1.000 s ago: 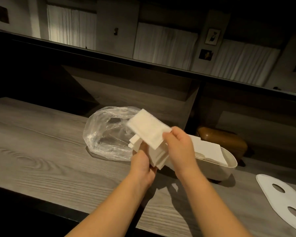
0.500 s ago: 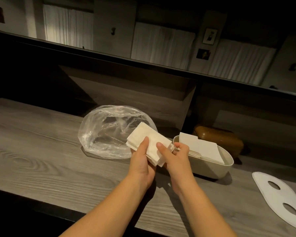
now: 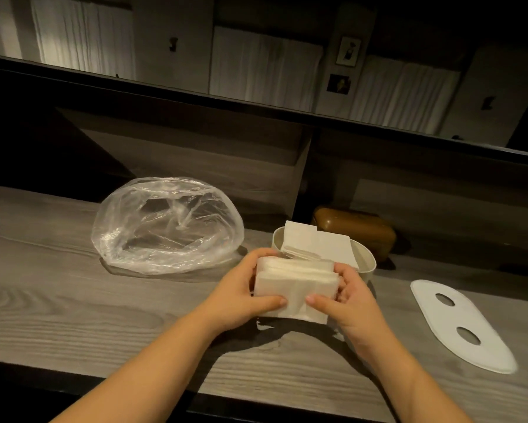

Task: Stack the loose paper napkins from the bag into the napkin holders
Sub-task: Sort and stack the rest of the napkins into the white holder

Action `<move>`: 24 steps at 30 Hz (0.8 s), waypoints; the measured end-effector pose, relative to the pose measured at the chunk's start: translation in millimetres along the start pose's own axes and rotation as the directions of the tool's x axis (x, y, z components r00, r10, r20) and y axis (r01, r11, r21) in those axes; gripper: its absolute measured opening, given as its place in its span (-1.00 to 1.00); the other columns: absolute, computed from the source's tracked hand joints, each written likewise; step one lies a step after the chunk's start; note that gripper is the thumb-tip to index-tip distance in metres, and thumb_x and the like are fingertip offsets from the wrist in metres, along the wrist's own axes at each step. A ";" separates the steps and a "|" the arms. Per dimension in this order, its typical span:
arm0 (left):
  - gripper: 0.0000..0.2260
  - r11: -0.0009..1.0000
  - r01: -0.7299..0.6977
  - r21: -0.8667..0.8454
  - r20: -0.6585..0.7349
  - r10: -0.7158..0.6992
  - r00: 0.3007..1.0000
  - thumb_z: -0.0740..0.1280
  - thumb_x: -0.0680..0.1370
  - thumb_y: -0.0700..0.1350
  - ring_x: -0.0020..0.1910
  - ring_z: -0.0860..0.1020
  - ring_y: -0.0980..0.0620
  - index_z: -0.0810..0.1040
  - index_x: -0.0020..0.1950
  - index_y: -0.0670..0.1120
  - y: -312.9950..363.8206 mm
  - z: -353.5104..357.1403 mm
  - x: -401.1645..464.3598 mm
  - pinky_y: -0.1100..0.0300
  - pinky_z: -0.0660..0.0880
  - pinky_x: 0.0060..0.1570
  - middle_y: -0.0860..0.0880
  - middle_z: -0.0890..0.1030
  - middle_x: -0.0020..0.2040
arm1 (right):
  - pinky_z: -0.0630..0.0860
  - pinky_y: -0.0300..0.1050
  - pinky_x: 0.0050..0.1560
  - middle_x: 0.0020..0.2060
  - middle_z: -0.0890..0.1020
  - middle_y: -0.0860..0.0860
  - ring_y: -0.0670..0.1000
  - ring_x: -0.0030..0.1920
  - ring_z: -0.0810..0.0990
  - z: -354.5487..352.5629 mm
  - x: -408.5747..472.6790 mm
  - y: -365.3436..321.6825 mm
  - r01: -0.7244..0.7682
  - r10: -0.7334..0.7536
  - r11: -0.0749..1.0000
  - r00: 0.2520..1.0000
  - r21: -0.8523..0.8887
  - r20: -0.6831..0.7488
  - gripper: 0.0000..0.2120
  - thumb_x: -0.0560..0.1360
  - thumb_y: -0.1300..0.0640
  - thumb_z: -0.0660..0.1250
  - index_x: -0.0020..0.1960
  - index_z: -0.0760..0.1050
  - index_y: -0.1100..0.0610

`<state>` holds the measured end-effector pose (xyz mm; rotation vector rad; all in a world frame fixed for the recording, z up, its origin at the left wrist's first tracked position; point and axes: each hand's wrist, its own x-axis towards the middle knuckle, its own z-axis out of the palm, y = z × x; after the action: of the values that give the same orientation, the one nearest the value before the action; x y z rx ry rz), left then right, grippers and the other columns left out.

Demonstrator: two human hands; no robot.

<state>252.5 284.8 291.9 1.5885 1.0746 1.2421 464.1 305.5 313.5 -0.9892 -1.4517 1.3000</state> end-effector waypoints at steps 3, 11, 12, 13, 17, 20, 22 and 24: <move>-0.24 0.993 0.003 0.117 0.066 -0.011 0.998 0.54 0.43 -0.11 0.23 0.54 0.13 0.19 0.40 0.40 -1.8 6.3 -0.1 0.12 0.54 0.23 0.13 0.50 0.28 | 0.64 -0.09 0.01 0.17 0.60 -0.04 0.00 0.16 0.61 -16.1 -4.1 8.1 -0.015 0.023 0.995 0.997 -0.102 0.078 -0.41 0.32 0.30 0.54 0.22 0.41 -0.05; 0.05 0.978 -0.087 0.189 0.253 0.037 0.967 0.58 0.34 -0.07 0.37 0.31 0.36 -0.12 0.47 0.45 1.1 16.5 -3.3 0.39 0.33 0.32 0.25 0.17 0.47 | 0.55 -0.20 0.13 0.23 0.41 -0.25 -0.13 0.22 0.48 -19.4 -1.8 16.3 0.093 -0.049 0.960 0.985 -0.263 0.167 -0.16 0.24 0.09 0.64 0.33 0.24 -0.27; 0.06 0.978 -0.085 0.192 0.219 0.041 0.975 0.59 0.35 -0.10 0.34 0.32 0.40 -0.13 0.48 0.42 0.6 15.4 -2.6 0.43 0.35 0.28 0.28 0.16 0.45 | 0.54 -0.25 0.10 0.22 0.41 -0.22 -0.12 0.22 0.47 -22.1 -1.4 16.2 0.083 -0.048 0.959 0.990 -0.270 0.134 -0.18 0.26 0.11 0.64 0.32 0.24 -0.27; 0.06 0.978 -0.070 0.198 0.176 0.035 0.984 0.59 0.36 -0.16 0.30 0.37 0.41 -0.13 0.47 0.41 0.5 13.9 -2.1 0.45 0.38 0.23 0.28 0.18 0.43 | 0.54 -0.27 0.07 0.21 0.43 -0.18 -0.10 0.21 0.47 -24.8 -1.4 16.5 0.076 -0.047 0.961 0.992 -0.267 0.114 -0.21 0.28 0.14 0.63 0.30 0.26 -0.24; -0.05 0.971 -0.037 0.235 0.086 0.017 0.996 0.52 0.44 -0.24 0.17 0.51 0.32 -0.06 0.40 0.44 -1.7 14.7 -0.7 0.34 0.51 0.14 0.18 0.39 0.30 | 0.60 -0.21 0.06 0.17 0.45 -0.13 -0.05 0.19 0.50 -28.7 -3.6 19.7 0.060 -0.012 0.938 0.990 -0.343 0.140 -0.33 0.28 0.19 0.62 0.20 0.31 -0.15; -0.17 0.969 -0.061 0.238 0.111 0.036 0.993 0.42 0.53 -0.25 0.16 0.51 0.30 -0.02 0.44 0.39 1.6 20.6 -2.3 0.39 0.47 0.09 0.15 0.42 0.32 | 0.59 -0.17 0.12 0.18 0.44 -0.16 -0.06 0.20 0.48 -22.1 -1.9 19.8 0.087 -0.043 0.925 0.991 -0.371 0.125 -0.35 0.34 0.17 0.59 0.25 0.31 -0.15; -0.18 0.977 -0.072 0.200 0.157 0.040 0.987 0.42 0.54 -0.24 0.20 0.48 0.30 -0.02 0.49 0.34 2.8 24.5 -3.1 0.38 0.46 0.13 0.12 0.37 0.36 | 0.56 -0.17 0.16 0.20 0.45 -0.16 -0.08 0.22 0.48 -16.0 0.1 20.1 0.122 -0.079 0.924 0.988 -0.361 0.132 -0.36 0.36 0.16 0.57 0.29 0.32 -0.12; -0.11 0.982 -0.068 0.178 0.167 0.038 0.985 0.48 0.49 -0.21 0.22 0.46 0.32 -0.05 0.50 0.34 3.4 26.1 -2.3 0.36 0.46 0.16 0.11 0.31 0.37 | 0.54 -0.18 0.17 0.21 0.46 -0.17 -0.10 0.23 0.48 -13.4 1.0 20.2 0.131 -0.090 0.939 0.986 -0.319 0.139 -0.32 0.33 0.16 0.59 0.30 0.32 -0.13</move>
<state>278.2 279.0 290.1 1.8350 1.0722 1.0505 476.5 312.3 293.9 -1.0364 -1.8341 1.0726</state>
